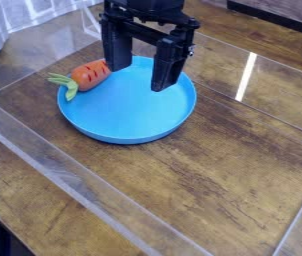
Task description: Put the carrot in the blue tray
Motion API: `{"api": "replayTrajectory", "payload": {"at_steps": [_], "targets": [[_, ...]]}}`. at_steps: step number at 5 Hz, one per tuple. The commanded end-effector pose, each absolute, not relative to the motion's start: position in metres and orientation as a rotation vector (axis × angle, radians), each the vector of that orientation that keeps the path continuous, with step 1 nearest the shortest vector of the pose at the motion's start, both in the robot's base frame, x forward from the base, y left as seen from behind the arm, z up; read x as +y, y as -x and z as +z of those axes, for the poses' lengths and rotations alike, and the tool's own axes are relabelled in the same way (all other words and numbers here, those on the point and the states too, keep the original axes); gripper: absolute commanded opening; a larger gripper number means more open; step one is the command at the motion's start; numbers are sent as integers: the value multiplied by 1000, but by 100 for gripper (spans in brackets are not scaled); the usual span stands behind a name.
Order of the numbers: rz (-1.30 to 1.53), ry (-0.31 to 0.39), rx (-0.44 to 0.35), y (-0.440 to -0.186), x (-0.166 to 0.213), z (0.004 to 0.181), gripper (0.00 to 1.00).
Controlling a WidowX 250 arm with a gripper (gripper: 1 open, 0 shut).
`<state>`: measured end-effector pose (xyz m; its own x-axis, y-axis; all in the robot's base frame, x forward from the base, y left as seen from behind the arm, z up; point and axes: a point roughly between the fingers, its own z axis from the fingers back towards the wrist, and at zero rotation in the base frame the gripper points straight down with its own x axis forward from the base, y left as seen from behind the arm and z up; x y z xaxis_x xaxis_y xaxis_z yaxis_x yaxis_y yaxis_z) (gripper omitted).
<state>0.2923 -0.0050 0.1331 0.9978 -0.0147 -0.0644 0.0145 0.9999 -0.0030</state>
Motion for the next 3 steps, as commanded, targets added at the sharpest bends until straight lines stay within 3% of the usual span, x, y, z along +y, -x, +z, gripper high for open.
{"api": "replayTrajectory", "payload": {"at_steps": [1, 3], "targets": [[-15, 4, 76, -292, -3, 128, 100], [17, -9, 82, -287, 30, 126, 100]]}}
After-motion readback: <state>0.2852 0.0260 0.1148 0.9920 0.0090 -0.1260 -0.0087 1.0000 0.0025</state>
